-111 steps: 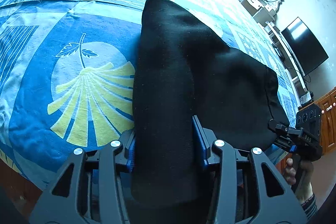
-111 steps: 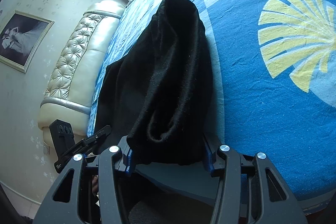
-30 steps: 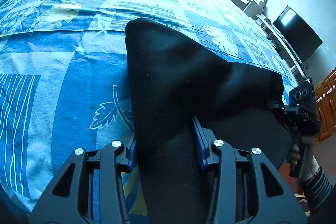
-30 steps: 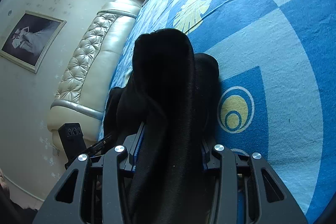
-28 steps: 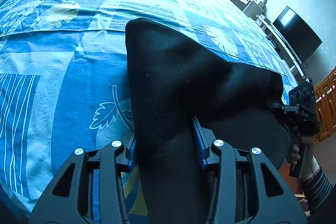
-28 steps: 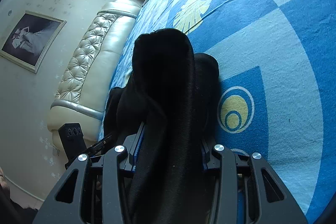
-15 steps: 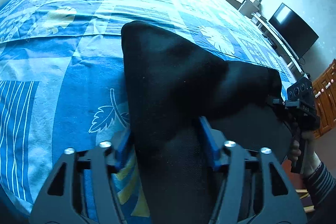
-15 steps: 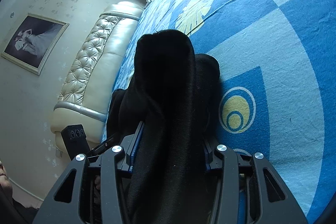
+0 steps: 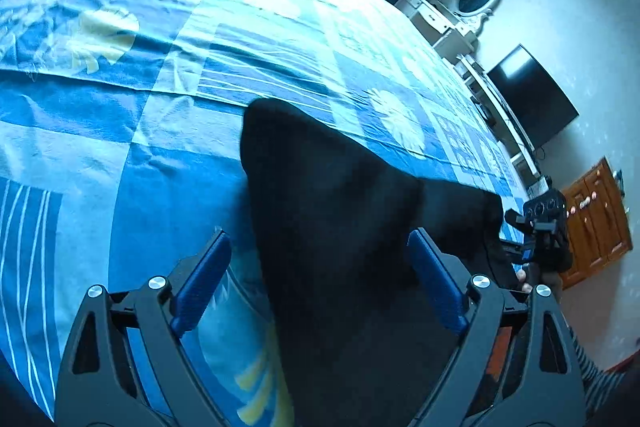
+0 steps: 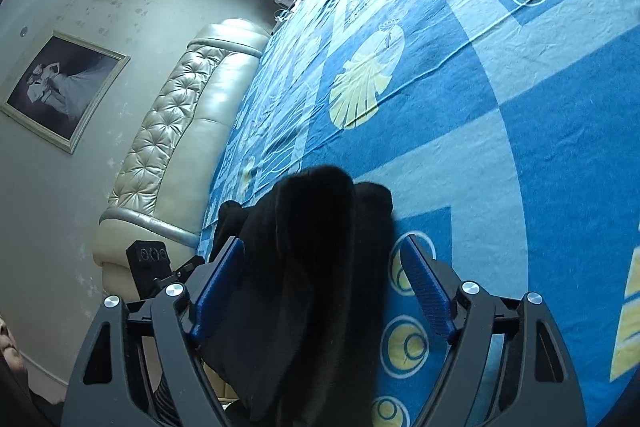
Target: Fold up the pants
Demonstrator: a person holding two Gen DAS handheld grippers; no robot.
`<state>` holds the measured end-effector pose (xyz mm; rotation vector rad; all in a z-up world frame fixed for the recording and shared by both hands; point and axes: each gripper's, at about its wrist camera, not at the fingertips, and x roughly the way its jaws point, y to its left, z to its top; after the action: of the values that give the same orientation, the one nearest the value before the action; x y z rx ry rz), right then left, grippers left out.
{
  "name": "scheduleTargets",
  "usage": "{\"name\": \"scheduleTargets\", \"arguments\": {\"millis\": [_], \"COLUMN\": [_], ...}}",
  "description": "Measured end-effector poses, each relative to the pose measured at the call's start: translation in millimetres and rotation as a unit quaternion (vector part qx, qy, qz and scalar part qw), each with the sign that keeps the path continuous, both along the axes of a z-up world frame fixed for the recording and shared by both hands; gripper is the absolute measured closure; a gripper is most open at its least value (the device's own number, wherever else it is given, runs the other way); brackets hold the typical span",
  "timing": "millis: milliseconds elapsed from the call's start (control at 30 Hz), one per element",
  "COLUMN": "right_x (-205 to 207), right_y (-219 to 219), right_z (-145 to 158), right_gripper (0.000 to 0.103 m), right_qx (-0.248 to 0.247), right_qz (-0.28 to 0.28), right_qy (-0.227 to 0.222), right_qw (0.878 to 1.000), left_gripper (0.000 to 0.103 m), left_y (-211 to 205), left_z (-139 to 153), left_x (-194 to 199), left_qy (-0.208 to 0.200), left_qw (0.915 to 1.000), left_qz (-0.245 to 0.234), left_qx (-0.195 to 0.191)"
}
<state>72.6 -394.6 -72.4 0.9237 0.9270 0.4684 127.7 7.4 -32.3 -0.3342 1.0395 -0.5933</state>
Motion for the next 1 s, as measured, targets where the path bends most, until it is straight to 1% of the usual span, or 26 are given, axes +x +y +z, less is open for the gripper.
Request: {"name": "scheduleTargets", "arguments": {"millis": [133,267,300,333,367,400,433,500,600,700,800,900,1000], "right_x": [24.7,33.6,34.5,35.4,36.2,36.7,36.3,34.9,32.5,31.8,36.5,43.1,56.9], "right_y": [4.8,13.3,17.0,22.3,27.7,30.6,29.4,25.5,25.4,25.7,27.9,25.1,22.9], "right_z": [-10.0,-14.9,-14.1,-12.6,-11.6,-12.3,-12.7,-13.3,-8.9,0.5,10.7,17.5,20.5], "right_gripper": [0.024,0.023,0.023,0.026,0.041,0.054,0.058,0.061,0.064,0.067,0.068,0.068,0.068], "right_qx": [0.021,0.009,0.001,-0.022,-0.043,-0.052,-0.047,-0.032,-0.037,-0.044,-0.045,-0.044,-0.040], "right_qz": [0.026,0.040,0.045,0.051,0.055,0.058,0.050,0.042,0.038,0.033,0.037,0.036,0.028], "right_qy": [0.012,0.012,0.011,0.012,0.013,0.016,0.015,0.013,0.004,-0.011,-0.030,-0.042,-0.050], "right_qw": [0.999,0.999,0.999,0.998,0.997,0.997,0.998,0.999,0.999,0.998,0.998,0.998,0.998], "left_gripper": [0.013,0.014,0.023,0.038,0.044,0.051,0.056,0.062,0.066,0.069,0.069,0.069,0.070], "left_y": [-1.2,-8.3,-10.9,-13.1,-16.6,-18.9,-21.8,-29.2,-40.7,-48.3,-49.4,-47.9,-50.7], "left_z": [-14.9,-27.4,-28.8,-29.4,-30.4,-30.0,-28.5,-22.2,-12.5,-5.5,-0.8,5.0,13.8], "left_x": [28.4,40.4,41.5,42.3,42.6,42.1,40.7,35.8,33.9,34.8,40.1,49.4,62.4], "left_qy": [0.041,0.067,0.065,0.064,0.064,0.059,0.050,0.027,-0.005,-0.022,-0.029,-0.033,-0.048], "left_qw": [0.9988,0.9970,0.9973,0.9976,0.9978,0.9982,0.9986,0.9987,0.9960,0.9932,0.9919,0.9917,0.9904], "left_qz": [0.001,-0.002,-0.004,-0.006,-0.011,-0.010,-0.010,-0.015,-0.021,-0.024,-0.021,-0.012,-0.007], "left_qx": [-0.026,-0.038,-0.033,-0.025,-0.015,-0.003,0.010,0.040,0.086,0.112,0.122,0.123,0.129]}}
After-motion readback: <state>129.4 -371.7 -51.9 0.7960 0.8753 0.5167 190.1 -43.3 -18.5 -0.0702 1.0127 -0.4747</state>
